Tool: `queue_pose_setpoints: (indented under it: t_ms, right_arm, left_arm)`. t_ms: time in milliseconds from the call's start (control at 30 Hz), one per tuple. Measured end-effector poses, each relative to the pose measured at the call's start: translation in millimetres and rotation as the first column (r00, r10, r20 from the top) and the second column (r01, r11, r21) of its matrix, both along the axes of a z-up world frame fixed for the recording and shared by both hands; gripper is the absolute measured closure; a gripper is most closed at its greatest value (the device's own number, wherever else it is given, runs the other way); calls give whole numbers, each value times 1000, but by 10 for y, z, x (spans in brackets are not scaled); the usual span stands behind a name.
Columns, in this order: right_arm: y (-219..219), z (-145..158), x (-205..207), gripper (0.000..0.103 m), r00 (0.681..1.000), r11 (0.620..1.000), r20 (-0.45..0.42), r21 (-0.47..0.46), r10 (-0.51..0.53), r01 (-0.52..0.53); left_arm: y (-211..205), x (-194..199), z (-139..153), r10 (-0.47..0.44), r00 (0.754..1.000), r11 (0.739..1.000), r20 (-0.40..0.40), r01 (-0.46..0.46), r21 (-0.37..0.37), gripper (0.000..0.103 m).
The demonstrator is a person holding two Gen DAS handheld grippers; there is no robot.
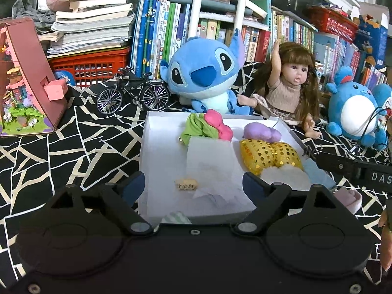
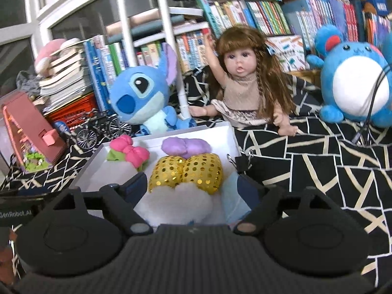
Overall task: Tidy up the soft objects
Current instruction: 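Withdraw both tools to the pile, toward the checked cloth and floral cloth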
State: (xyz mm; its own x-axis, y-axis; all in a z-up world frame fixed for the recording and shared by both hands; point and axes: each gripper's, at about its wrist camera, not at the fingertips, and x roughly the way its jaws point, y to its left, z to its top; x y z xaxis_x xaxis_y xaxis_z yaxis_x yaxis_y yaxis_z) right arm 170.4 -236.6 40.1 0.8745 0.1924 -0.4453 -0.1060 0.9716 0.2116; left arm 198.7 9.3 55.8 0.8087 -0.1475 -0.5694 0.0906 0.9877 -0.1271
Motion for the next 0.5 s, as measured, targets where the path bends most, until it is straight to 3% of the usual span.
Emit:
queue_pose_setpoints:
  t_ms: [500]
  right_arm:
    - [234, -9, -451, 5, 989, 988, 71, -92, 131, -124]
  left_arm:
    - [63, -499, 23, 0, 999, 1000, 48, 0, -18, 13]
